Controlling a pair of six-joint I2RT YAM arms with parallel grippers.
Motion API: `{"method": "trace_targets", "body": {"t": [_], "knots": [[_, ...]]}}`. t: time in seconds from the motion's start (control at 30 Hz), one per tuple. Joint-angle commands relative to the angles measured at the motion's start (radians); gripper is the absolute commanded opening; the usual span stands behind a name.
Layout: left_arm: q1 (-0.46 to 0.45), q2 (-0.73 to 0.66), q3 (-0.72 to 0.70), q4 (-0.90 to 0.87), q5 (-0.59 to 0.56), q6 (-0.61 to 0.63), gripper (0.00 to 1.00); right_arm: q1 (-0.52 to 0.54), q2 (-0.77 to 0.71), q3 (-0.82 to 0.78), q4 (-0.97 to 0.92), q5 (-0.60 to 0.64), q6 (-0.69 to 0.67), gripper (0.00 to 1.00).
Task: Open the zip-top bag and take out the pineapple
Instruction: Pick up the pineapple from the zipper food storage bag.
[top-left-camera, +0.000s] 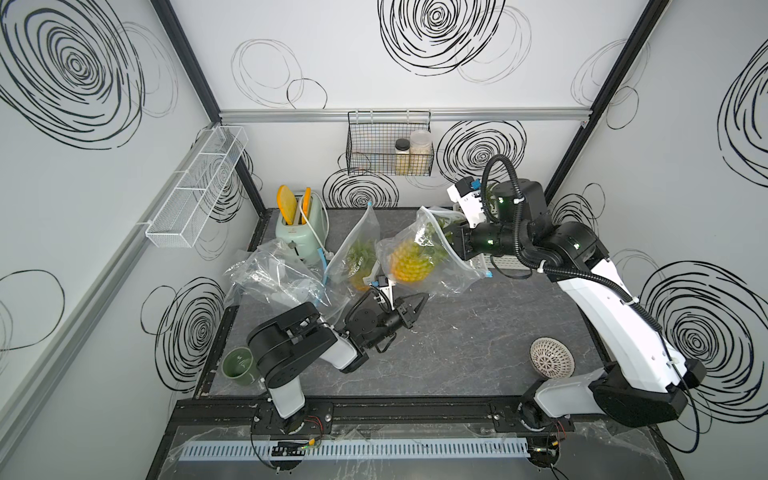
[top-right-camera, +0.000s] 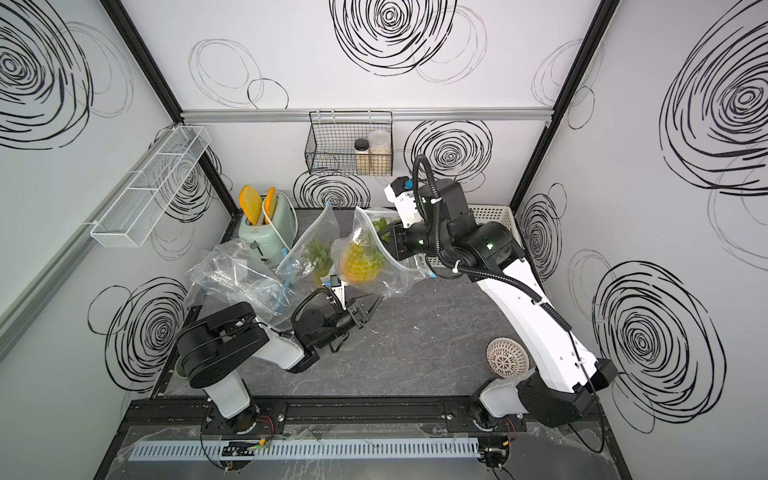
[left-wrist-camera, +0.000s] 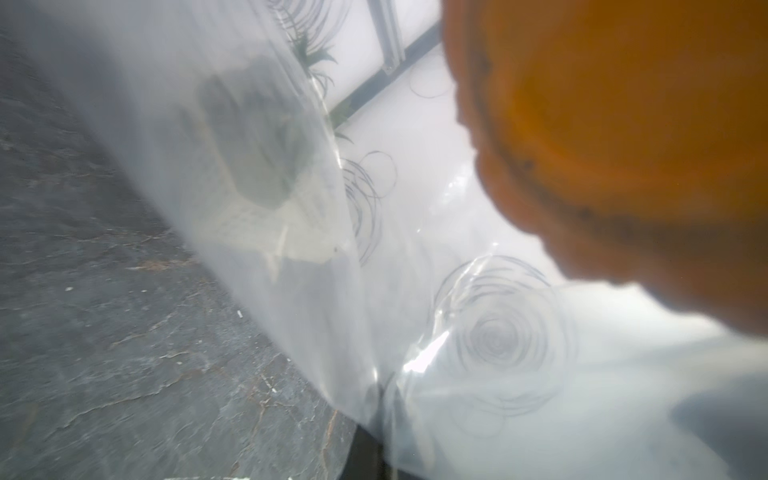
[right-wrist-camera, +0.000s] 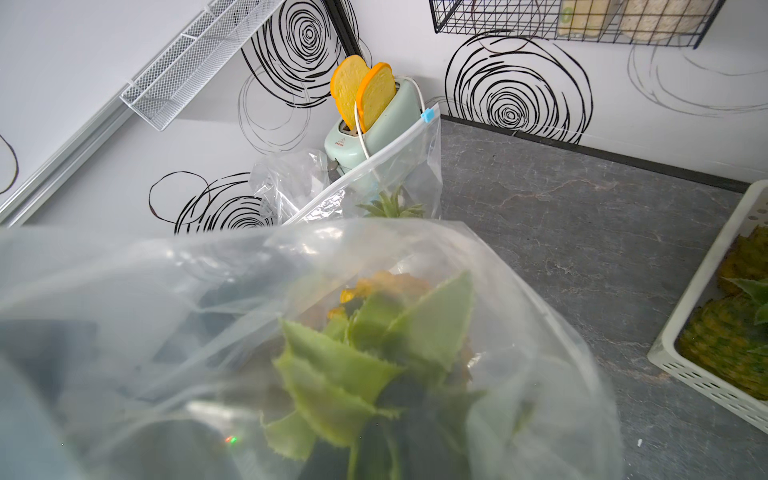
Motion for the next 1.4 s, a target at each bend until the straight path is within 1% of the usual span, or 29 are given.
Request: {"method": "trace_targets", "body": {"t": [0.0,0.07,0.17,0.23,0.3,0.43,0.53,0.63,0.73,0.83,0.97,1.13,1.27,1.37], "knots": [[0.031,-0.066,-0.04,0.11,-0.047,0.028,0.0,0.003,-0.063,0.039,0.041,-0.002,-0.013,0.0],[0.038,-0.135,-0.045,-0.028,-0.06,0.078,0.0,0.001,-0.076,0.045,0.032,-0.003,-0.017,0.0],[0.041,-0.286,-0.008,-0.321,-0.106,0.196,0.0,-0.005,-0.097,0.05,0.005,-0.002,-0.026,0.0],[0.042,-0.384,0.046,-0.55,-0.156,0.301,0.0,-0.01,-0.112,0.05,-0.011,-0.007,-0.033,0.0],[0.053,-0.452,0.116,-0.764,-0.206,0.393,0.0,-0.014,-0.128,0.053,-0.023,-0.014,-0.034,0.0],[0.106,-0.495,0.262,-1.111,-0.302,0.557,0.0,-0.018,-0.165,0.055,-0.016,-0.041,-0.034,0.0],[0.165,-0.501,0.344,-1.259,-0.343,0.659,0.0,-0.018,-0.188,0.058,-0.008,-0.052,-0.033,0.0],[0.234,-0.502,0.415,-1.368,-0.397,0.733,0.0,-0.02,-0.21,0.054,-0.007,-0.053,-0.033,0.0],[0.308,-0.512,0.47,-1.426,-0.405,0.797,0.0,-0.02,-0.236,0.037,0.009,-0.059,-0.03,0.0],[0.354,-0.523,0.528,-1.465,-0.421,0.851,0.0,-0.02,-0.259,0.011,0.022,-0.068,-0.025,0.0],[0.402,-0.535,0.594,-1.49,-0.441,0.906,0.0,-0.02,-0.283,-0.021,0.027,-0.064,-0.026,0.0],[0.45,-0.51,0.668,-1.504,-0.507,0.989,0.0,-0.021,-0.311,-0.057,0.046,-0.084,-0.02,0.0],[0.485,-0.5,0.712,-1.478,-0.517,1.015,0.0,-0.021,-0.322,-0.09,0.052,-0.108,-0.015,0.0],[0.513,-0.475,0.775,-1.471,-0.546,1.044,0.0,-0.02,-0.332,-0.099,0.044,-0.104,-0.017,0.0]]}}
